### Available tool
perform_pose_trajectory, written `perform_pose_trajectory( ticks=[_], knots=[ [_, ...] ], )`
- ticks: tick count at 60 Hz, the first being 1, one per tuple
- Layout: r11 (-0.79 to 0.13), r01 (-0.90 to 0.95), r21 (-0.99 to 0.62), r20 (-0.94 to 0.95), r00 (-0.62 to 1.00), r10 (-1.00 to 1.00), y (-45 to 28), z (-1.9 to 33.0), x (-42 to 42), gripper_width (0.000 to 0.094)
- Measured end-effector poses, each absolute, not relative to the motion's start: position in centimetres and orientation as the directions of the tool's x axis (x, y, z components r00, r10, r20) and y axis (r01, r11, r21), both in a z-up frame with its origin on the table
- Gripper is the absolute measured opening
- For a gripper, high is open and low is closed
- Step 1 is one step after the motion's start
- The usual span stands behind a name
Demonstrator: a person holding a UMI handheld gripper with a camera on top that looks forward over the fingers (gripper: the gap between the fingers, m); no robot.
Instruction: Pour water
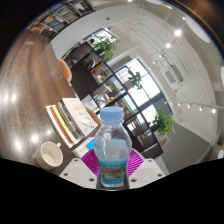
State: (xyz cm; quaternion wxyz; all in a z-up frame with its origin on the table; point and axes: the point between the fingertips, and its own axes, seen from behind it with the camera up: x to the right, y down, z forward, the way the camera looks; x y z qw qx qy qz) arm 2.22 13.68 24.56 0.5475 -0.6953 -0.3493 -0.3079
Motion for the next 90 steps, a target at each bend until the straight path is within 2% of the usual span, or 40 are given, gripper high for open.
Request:
perform_pose_trajectory(
  ticks=[5, 11, 17, 19, 25, 27, 28, 36, 49, 53, 61, 67, 69, 78, 90],
  knots=[
    [-0.143, 0.632, -0.762, 0.628, 0.775, 0.077, 13.0, 26.7, 3.6, 0.0309],
    [-0.131, 0.400, -0.907, 0.402, 0.916, 0.007, 12.3, 27.1, 6.2, 0.0309],
    [-0.160, 0.192, -0.968, 0.197, 0.980, -0.016, 12.4, 24.5, 9.0, 0.0310],
    [-0.174, 0.147, -0.974, 0.155, 0.988, -0.031, 12.7, 22.1, 8.8, 0.0309],
    [-0.233, 0.045, -0.971, 0.058, 0.997, -0.048, 12.9, 18.6, 12.2, 0.0306],
    [-0.252, 0.027, -0.967, 0.040, 0.998, -0.049, 12.9, 17.2, 12.7, 0.0311],
    [-0.256, 0.019, -0.966, 0.035, 0.998, -0.059, 13.5, 15.3, 11.6, 0.0311],
    [-0.307, -0.023, -0.951, -0.007, 0.999, -0.053, 14.1, 10.5, 12.4, 0.0311],
    [-0.349, -0.044, -0.936, -0.032, 0.999, -0.040, 14.5, 5.3, 11.9, 0.0324],
    [-0.316, -0.030, -0.948, -0.019, 0.999, -0.036, 14.5, 5.8, 12.0, 0.0314],
    [-0.306, -0.043, -0.951, -0.029, 0.998, -0.050, 14.1, 5.9, 12.0, 0.0414],
    [-0.337, -0.076, -0.939, -0.058, 0.996, -0.064, 13.8, 5.3, 12.0, 0.0487],
    [-0.360, -0.094, -0.928, -0.074, 0.995, -0.069, 13.1, 5.0, 12.1, 0.0530],
    [-0.463, -0.105, -0.880, -0.077, 0.994, -0.081, 8.8, 2.6, 11.6, 0.0838],
    [-0.589, -0.076, -0.805, -0.026, 0.995, -0.092, -0.2, 0.6, 8.3, 0.0834]
  ],
)
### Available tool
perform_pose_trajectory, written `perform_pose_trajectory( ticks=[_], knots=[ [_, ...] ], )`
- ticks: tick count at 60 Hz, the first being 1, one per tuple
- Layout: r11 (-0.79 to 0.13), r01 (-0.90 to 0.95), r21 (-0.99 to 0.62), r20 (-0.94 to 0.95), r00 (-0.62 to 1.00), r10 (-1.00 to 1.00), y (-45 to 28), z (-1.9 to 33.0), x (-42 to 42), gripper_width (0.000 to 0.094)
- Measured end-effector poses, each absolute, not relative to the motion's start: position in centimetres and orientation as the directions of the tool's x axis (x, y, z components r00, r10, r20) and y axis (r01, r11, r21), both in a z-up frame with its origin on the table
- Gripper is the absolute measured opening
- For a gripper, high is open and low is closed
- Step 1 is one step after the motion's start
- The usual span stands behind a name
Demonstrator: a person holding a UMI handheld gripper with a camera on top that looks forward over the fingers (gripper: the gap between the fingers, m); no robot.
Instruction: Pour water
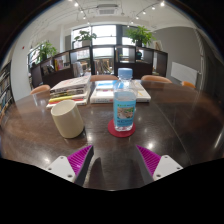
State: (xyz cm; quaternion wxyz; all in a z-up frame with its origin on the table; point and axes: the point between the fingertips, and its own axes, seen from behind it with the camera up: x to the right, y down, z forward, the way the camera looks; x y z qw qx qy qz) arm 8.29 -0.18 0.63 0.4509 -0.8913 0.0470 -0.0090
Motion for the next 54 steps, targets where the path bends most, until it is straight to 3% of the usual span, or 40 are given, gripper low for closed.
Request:
perform_pose_trajectory(
  ticks=[9, 33, 54],
  knots=[
    [-0.603, -0.041, -0.796, -0.021, 0.999, -0.041, -4.4, 4.3, 2.8, 0.0861],
    [-0.493, -0.012, -0.870, -0.023, 1.000, 0.017, -7.1, 18.5, -5.8, 0.0855],
    [-0.447, -0.020, -0.894, -0.006, 0.999, -0.033, -8.6, 22.3, -5.5, 0.0862]
  ],
)
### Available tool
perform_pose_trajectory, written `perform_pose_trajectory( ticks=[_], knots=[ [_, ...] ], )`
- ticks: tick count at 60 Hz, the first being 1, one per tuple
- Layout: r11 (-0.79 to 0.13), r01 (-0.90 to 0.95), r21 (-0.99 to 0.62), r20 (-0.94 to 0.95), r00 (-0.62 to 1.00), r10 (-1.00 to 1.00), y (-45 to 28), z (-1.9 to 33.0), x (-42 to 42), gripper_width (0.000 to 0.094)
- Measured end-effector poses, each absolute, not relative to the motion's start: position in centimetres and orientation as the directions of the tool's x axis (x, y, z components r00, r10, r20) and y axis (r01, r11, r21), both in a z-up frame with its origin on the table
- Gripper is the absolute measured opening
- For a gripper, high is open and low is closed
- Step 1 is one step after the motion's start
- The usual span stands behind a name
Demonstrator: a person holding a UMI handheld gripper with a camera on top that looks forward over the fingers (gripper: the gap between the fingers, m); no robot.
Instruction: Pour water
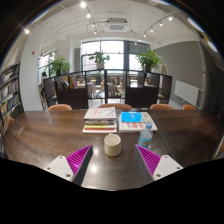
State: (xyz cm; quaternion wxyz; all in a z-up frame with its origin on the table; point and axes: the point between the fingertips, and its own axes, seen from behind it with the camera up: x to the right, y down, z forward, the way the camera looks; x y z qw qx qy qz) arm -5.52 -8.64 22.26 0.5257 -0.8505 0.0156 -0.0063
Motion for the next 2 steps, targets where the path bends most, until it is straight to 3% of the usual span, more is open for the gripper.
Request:
perform_pose_trajectory(
  ticks=[2],
  knots=[
    [-0.447, -0.027, -0.894, -0.010, 0.999, -0.039, -8.82, 22.34, -5.53, 0.0868]
  ],
)
